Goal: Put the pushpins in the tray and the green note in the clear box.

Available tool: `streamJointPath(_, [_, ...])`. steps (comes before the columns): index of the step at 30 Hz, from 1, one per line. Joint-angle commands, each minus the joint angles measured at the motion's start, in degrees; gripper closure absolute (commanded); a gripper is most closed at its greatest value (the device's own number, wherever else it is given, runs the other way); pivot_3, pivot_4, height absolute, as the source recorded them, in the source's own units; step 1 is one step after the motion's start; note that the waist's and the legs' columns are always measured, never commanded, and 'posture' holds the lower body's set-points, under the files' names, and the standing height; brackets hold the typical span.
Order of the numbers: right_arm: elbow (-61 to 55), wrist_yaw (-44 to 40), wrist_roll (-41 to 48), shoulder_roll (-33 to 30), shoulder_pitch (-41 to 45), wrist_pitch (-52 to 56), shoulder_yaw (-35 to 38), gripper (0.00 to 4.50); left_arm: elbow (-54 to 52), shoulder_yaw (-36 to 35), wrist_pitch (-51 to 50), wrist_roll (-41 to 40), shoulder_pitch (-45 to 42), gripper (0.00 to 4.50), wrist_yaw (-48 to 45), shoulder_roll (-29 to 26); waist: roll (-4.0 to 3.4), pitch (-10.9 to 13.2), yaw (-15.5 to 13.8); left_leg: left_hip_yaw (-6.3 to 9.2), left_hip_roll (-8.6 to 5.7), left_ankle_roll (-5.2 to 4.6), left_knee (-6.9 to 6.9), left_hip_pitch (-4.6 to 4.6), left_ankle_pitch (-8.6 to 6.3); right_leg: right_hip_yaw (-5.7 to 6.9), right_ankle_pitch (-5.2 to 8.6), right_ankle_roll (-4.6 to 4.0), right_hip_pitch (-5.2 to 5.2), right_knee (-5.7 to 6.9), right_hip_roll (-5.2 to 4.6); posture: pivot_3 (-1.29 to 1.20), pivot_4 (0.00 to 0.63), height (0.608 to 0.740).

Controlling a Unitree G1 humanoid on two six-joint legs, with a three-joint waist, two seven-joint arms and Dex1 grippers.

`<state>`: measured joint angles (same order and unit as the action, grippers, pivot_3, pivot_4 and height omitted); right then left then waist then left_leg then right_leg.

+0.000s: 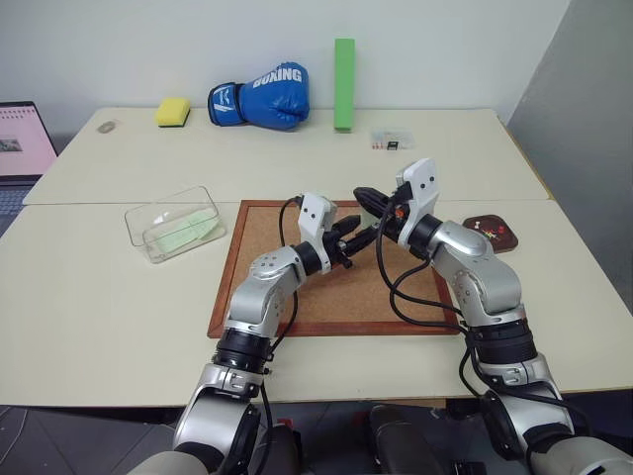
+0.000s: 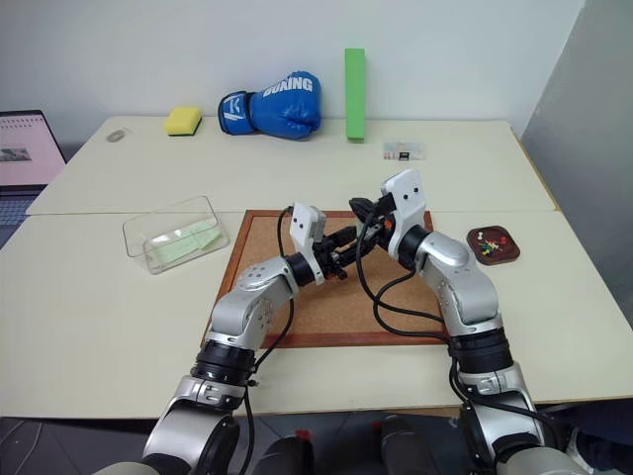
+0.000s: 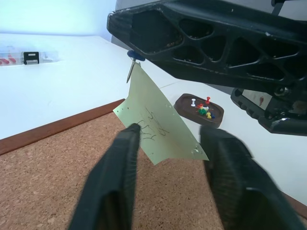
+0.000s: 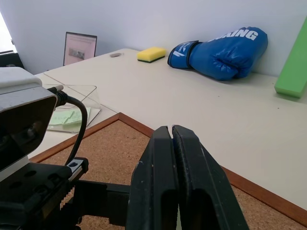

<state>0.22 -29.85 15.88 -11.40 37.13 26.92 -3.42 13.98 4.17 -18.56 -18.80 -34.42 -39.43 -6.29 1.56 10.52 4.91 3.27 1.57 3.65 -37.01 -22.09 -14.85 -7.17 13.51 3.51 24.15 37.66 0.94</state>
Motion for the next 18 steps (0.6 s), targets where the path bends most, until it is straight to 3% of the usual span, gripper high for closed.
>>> streamJointPath(1, [-3.07,0.18,0.6,-0.43,0.35,0.13,0.63,4.5,-0.55,-0.75,1.24,-0.21,-1.48,3.36,-0.12,-0.03,0.0,0.0,0.0,0.0,0.0,0.0,0.0,0.0,0.0,0.0,0.0,0.0,0.0,0.0,0.0,0.0,0.15,0.74])
streamJointPath(7, [-2.97,0.14,0.68,-0.75,0.48,0.18,0.82,4.5,-0.05,-1.03,0.37,-0.55,-1.72,4.44,0.2,-0.11,0.0,0.0,0.0,0.0,0.0,0.0,0.0,0.0,0.0,0.0,0.0,0.0,0.0,0.0,0.0,0.0,0.15,0.74])
streamJointPath(18, [-2.96,0.82,0.89,-1.1,0.88,0.12,1.59,4.5,1.77,-1.97,-7.21,-1.79,-1.3,4.44,2.67,0.16,0.0,0.0,0.01,0.0,0.0,0.0,0.0,0.0,0.0,0.01,0.0,0.0,0.0,-0.01,0.0,0.0,0.15,0.74])
